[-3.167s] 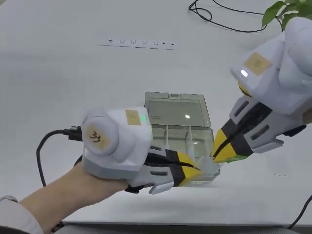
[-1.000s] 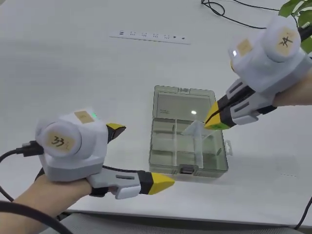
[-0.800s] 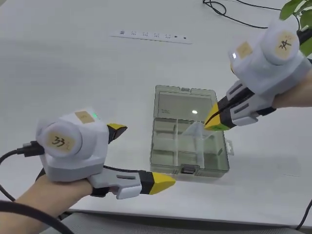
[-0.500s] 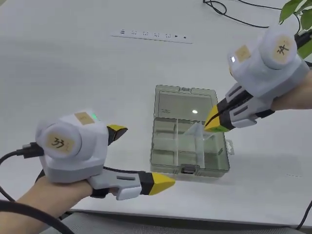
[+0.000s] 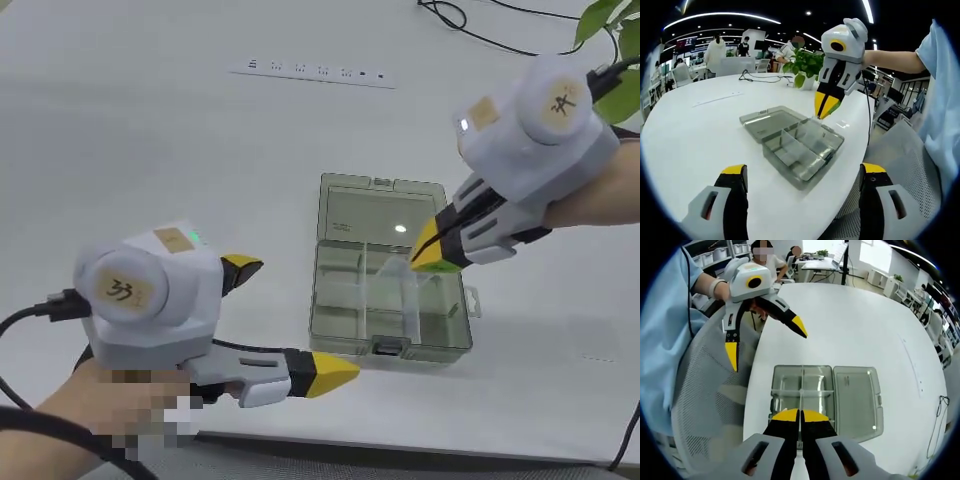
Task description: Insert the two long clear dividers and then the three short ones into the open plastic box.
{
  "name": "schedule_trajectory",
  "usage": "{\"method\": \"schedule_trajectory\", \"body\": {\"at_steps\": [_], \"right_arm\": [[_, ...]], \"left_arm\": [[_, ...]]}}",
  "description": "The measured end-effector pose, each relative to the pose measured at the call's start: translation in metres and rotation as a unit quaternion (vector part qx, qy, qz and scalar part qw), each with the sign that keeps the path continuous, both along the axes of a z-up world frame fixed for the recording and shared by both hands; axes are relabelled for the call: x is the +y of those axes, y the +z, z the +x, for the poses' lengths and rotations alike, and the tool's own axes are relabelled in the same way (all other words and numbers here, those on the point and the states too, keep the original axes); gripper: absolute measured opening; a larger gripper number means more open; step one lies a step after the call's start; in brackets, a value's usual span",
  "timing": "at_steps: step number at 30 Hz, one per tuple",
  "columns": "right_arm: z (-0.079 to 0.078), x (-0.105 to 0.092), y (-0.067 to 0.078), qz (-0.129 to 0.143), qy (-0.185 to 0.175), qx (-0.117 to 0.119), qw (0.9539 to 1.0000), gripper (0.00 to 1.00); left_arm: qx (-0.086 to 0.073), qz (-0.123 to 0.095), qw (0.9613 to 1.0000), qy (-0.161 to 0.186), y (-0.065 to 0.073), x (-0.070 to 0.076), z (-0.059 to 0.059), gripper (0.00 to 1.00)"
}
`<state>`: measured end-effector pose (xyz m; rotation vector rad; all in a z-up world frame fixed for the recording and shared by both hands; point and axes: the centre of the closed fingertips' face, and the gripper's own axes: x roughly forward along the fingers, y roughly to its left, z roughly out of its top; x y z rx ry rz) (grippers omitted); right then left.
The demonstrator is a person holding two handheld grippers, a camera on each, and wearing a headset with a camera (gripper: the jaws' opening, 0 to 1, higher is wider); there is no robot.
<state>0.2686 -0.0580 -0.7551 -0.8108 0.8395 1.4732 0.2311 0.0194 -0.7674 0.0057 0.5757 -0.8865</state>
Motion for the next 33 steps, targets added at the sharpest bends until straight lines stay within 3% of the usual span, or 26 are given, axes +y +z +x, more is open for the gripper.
{"method": "schedule_trajectory", "body": {"at_steps": [19, 33], "right_arm": [[0.001, 0.004, -0.003, 0.006, -0.001, 0.001, 1.0000, 0.02], [0.002, 0.008, -0.011, -0.007, 0.008, 0.005, 0.9999, 0.02]], "left_arm": [[0.003, -0.001, 1.0000, -0.001, -0.001, -0.001, -0.002, 0.94], [0.003, -0.002, 1.0000, -0.002, -0.002, 0.001, -0.001, 0.94]]}}
